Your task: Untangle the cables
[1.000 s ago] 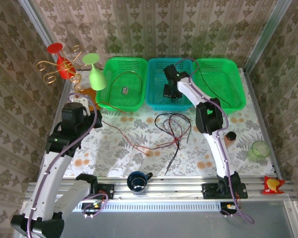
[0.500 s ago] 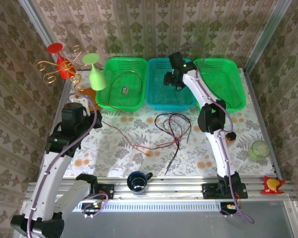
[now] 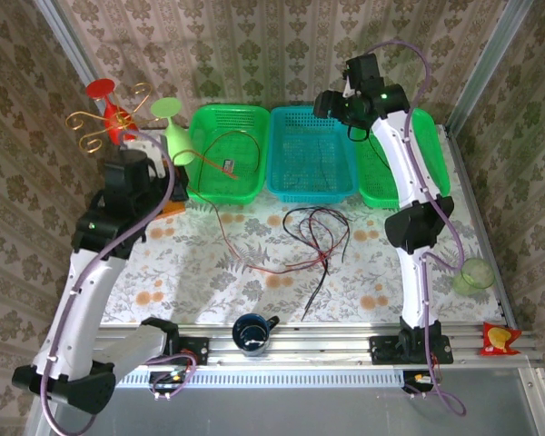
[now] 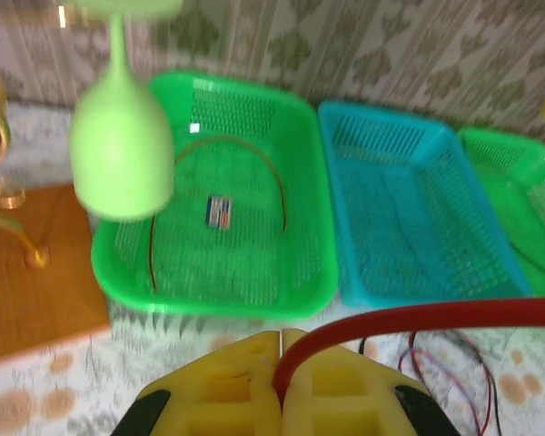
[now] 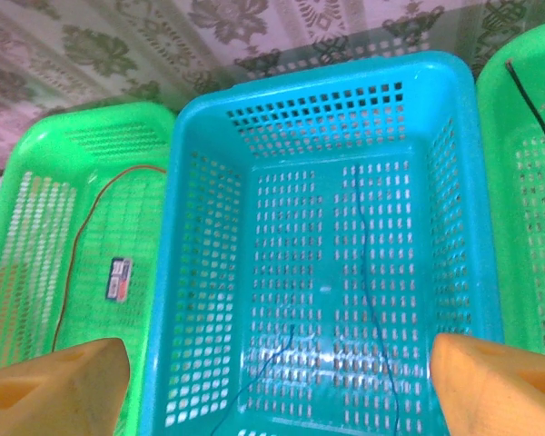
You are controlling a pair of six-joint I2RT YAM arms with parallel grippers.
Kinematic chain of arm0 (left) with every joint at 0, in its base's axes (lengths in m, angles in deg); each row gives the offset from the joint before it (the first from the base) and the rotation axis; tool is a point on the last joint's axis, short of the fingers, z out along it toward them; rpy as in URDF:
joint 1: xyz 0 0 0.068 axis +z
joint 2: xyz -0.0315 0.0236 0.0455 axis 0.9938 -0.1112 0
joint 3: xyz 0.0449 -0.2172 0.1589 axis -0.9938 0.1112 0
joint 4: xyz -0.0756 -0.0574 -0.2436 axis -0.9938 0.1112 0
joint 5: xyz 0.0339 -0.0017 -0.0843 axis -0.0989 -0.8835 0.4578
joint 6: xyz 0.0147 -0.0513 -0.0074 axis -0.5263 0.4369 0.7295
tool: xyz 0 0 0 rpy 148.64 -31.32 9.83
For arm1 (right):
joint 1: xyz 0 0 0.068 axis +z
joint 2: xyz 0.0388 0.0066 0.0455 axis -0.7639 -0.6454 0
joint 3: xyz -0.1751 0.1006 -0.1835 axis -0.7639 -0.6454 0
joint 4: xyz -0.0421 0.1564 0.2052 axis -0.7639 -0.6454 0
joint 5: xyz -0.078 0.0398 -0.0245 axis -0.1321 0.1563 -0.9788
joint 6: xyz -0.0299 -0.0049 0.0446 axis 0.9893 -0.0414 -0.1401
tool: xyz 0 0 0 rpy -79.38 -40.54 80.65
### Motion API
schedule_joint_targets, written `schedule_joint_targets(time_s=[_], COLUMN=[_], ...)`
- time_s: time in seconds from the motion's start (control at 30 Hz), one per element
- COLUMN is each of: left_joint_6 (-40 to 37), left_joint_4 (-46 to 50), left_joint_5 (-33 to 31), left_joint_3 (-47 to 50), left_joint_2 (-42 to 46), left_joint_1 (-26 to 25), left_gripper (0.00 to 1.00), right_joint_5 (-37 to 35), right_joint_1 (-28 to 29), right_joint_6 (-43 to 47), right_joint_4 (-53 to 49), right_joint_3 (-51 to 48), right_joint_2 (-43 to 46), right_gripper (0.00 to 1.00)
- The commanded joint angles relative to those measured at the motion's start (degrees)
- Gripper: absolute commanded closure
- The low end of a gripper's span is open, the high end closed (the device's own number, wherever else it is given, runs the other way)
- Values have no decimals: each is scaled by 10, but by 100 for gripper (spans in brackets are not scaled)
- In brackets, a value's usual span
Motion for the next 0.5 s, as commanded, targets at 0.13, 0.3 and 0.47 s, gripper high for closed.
schedule_joint_targets(time_s=[0.13,0.3,0.47], left_joint_6=[-60,-94,-140], left_joint_4=[28,38,41], left_joint_5=[-35,-57,-110], left_joint_3=[-184,-299,-396], left_joint_2=[-96,-175,-259], left_joint_1=[-11,-13,-27], left_gripper=[100,100,100], right_joint_5=[18,28,46], right_joint_1=[0,-21,-54], right_joint_6=[1,-7,-13], right_joint_4=[34,107,145], right_joint_3=[-192,-357,-477], right_joint_2=[166,278,361], right_gripper=[12,12,13])
